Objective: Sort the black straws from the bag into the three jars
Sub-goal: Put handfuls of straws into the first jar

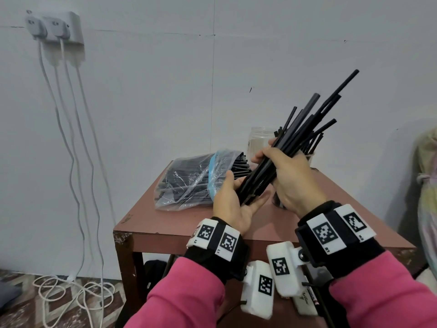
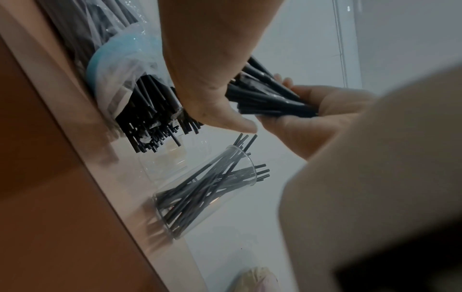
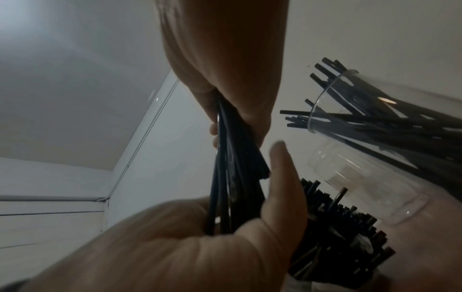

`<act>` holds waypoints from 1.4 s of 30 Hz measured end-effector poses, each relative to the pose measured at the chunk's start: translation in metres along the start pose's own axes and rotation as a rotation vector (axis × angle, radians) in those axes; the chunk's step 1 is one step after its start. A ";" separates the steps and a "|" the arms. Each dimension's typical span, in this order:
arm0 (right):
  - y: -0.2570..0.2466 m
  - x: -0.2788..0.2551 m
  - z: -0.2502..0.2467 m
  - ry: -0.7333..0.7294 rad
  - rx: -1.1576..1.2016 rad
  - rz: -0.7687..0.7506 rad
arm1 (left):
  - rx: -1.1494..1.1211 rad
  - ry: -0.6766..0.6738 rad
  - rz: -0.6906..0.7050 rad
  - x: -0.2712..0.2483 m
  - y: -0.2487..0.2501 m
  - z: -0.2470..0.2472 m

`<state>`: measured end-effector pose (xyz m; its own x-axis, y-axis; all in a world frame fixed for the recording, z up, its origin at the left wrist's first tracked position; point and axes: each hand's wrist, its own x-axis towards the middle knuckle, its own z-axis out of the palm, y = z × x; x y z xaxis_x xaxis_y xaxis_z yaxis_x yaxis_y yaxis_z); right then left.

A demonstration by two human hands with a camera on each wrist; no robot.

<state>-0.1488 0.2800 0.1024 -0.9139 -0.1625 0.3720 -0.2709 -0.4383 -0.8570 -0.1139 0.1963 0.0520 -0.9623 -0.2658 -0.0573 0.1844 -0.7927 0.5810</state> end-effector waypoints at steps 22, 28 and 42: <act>0.004 -0.005 -0.004 -0.158 -0.064 0.082 | 0.439 0.133 0.036 0.003 -0.001 -0.004; -0.015 0.001 -0.013 -0.144 0.009 0.065 | 0.547 -0.021 -0.007 0.005 -0.002 0.006; -0.111 0.108 -0.050 0.143 -0.333 -0.291 | 0.915 -0.091 0.200 0.053 -0.017 0.068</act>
<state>-0.2323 0.3556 0.2195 -0.8119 0.0588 0.5808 -0.5829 -0.1364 -0.8010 -0.1820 0.2332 0.0943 -0.9487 -0.2762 0.1538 0.1566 0.0121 0.9876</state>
